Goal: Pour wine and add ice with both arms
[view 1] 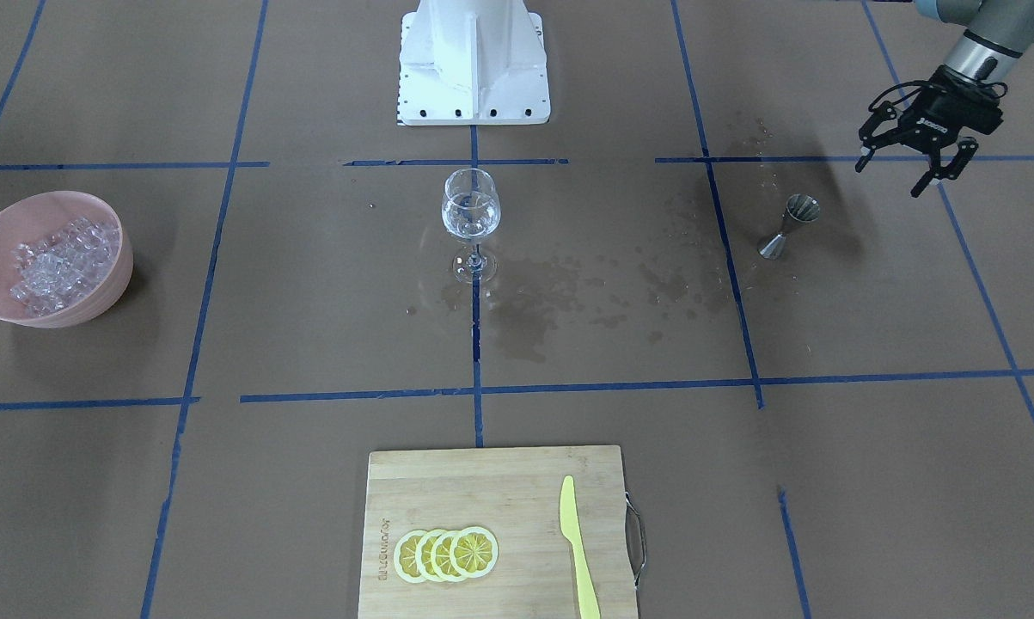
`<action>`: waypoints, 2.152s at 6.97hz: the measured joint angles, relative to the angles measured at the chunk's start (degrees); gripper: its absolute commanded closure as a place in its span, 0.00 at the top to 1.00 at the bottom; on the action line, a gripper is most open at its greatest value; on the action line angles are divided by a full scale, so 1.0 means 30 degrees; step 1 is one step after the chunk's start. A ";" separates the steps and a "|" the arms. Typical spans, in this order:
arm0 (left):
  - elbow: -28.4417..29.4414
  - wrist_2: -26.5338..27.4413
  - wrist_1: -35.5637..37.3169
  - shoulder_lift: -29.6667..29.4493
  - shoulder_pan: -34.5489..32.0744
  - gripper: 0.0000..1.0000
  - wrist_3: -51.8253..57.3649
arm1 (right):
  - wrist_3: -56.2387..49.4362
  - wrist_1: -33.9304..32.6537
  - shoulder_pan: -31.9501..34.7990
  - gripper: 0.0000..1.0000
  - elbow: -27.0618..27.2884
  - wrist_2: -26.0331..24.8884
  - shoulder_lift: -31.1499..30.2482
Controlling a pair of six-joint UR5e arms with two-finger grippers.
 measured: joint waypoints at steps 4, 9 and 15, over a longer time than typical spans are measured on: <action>0.0290 -0.8578 0.8522 -0.4019 -0.6676 1.00 0.0567 | 0.4457 0.4596 -0.3102 1.00 -0.1113 -0.2811 -0.2456; -0.0462 -0.9707 0.9274 -0.4411 -0.7504 1.00 0.0546 | 0.6830 0.4714 -0.4382 0.89 -0.2836 -0.3272 -0.1423; -0.0780 -0.9619 0.9233 -0.4245 -0.7549 1.00 0.0481 | 0.6947 0.4709 -0.4589 0.00 -0.3203 -0.3223 -0.1376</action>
